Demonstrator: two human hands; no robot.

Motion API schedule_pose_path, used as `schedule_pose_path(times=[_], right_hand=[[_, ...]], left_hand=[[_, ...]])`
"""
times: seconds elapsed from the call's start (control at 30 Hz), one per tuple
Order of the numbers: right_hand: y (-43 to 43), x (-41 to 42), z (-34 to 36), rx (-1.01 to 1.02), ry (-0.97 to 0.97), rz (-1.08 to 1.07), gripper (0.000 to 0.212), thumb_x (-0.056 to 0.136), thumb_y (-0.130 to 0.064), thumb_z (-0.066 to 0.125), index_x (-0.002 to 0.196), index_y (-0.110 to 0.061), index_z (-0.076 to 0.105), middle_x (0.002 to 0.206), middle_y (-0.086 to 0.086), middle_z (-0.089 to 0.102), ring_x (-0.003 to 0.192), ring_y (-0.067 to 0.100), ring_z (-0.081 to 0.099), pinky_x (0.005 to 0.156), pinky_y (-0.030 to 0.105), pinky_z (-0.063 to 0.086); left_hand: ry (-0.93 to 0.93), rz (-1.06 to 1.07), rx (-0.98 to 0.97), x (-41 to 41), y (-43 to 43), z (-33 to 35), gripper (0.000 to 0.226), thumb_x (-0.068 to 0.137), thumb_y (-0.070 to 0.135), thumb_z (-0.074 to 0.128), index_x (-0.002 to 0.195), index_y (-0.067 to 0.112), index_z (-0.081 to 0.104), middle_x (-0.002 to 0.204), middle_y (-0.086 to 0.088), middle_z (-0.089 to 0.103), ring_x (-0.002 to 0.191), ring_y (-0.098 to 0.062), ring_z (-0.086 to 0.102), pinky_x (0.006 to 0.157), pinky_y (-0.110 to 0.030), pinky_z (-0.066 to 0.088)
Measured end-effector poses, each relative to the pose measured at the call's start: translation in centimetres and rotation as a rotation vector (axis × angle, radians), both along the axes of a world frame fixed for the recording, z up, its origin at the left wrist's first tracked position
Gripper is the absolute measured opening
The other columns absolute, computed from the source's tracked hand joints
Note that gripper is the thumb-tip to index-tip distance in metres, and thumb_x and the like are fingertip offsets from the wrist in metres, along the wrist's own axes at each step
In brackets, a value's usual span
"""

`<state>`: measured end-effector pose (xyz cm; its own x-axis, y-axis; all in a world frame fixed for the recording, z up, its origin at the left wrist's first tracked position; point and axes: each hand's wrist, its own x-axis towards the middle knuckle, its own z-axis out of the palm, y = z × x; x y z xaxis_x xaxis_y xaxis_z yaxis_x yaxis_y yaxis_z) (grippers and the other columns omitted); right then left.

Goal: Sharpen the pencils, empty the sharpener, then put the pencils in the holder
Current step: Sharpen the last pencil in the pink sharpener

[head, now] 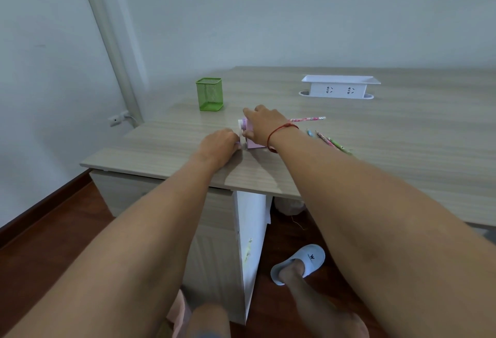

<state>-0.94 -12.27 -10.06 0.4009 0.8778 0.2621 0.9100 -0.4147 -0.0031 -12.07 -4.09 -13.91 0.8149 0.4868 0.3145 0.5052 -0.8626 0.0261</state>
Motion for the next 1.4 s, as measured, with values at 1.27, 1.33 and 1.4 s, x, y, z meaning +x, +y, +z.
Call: schedule_pose_path(times=[1.27, 1.33, 1.4], right_hand=[[0.1, -0.7, 0.8, -0.029, -0.057, -0.041, 0.052, 0.096, -0.037, 0.049, 0.141, -0.014, 0.037, 0.137, 0.015, 0.045, 0.122, 0.036, 0.051, 0.096, 0.037, 0.042], [0.0, -0.8, 0.8, -0.029, -0.059, -0.042, 0.05, 0.096, -0.036, 0.049, 0.14, -0.013, 0.039, 0.137, 0.015, 0.046, 0.122, 0.036, 0.051, 0.097, 0.037, 0.042], [-0.1, -0.9, 0.9, -0.026, -0.073, -0.042, 0.049, 0.096, -0.036, 0.049, 0.138, -0.012, 0.04, 0.137, 0.016, 0.046, 0.122, 0.036, 0.051, 0.097, 0.037, 0.042]], left_hand=[[-0.037, -0.123, 0.345, 0.3, 1.5, 5.8, 0.026, 0.101, 0.012, 0.037, 0.097, 0.0, 0.06, 0.094, -0.023, 0.064, 0.087, -0.04, 0.06, 0.061, -0.039, 0.032], [-0.058, -0.125, 0.343, -0.1, 1.3, 5.3, 0.024, 0.1, 0.01, 0.038, 0.096, 0.002, 0.06, 0.091, -0.022, 0.064, 0.082, -0.041, 0.061, 0.059, -0.04, 0.035], [-0.05, -0.134, 0.356, -0.4, 1.0, 4.6, 0.02, 0.099, 0.007, 0.04, 0.094, 0.002, 0.059, 0.088, -0.021, 0.064, 0.079, -0.04, 0.06, 0.056, -0.038, 0.032]])
